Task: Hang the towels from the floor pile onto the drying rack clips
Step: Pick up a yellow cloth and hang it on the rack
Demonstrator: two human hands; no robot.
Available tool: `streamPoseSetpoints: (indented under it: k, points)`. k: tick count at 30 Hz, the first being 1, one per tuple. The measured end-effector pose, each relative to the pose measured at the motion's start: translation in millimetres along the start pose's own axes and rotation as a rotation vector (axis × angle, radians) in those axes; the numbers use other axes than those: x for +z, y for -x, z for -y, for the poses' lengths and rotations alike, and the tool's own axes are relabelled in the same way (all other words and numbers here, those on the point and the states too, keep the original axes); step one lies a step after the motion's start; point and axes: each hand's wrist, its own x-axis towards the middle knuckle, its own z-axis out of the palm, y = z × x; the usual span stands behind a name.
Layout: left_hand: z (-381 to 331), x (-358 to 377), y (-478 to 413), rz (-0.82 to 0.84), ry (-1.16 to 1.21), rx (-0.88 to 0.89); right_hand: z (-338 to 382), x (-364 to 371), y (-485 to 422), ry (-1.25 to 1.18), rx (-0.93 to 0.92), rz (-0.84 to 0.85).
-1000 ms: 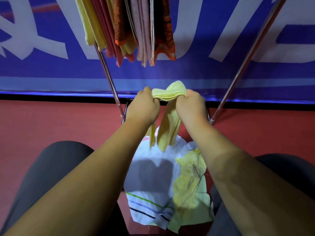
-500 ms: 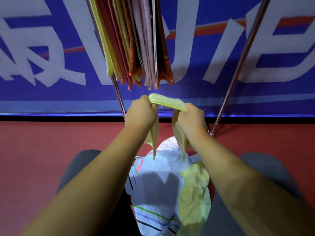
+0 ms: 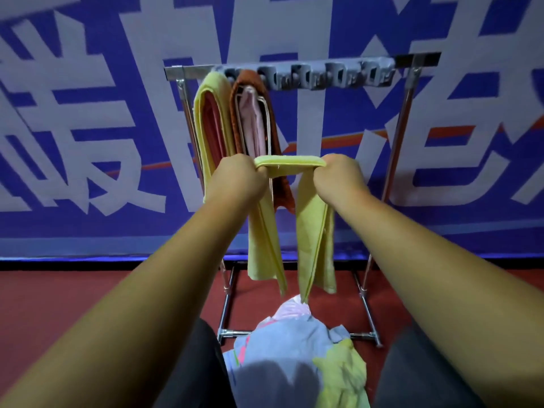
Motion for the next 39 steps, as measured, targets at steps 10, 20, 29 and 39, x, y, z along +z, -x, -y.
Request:
streamPoseSetpoints:
  k: [10,20,29,39]
  points:
    - [-61.2,-40.3,-55.5,0.041,0.098,0.066,55.5,-65.2,-63.6,-0.001,-0.035,-0.092]
    - [-93.3,-39.8,-76.2,0.048,0.244,0.169,67.6,-80.3,-92.7,0.021,-0.274,0.201]
    - [-116.7,-47.3,-100.2,-0.147,0.224,0.164,61.4,-83.1,-121.6,0.178,-0.266,0.146]
    - [-146.7,-46.5,-150.1,-0.244,-0.004,0.099,101.1,-87.8,-161.4,0.176,-0.067,-0.229]
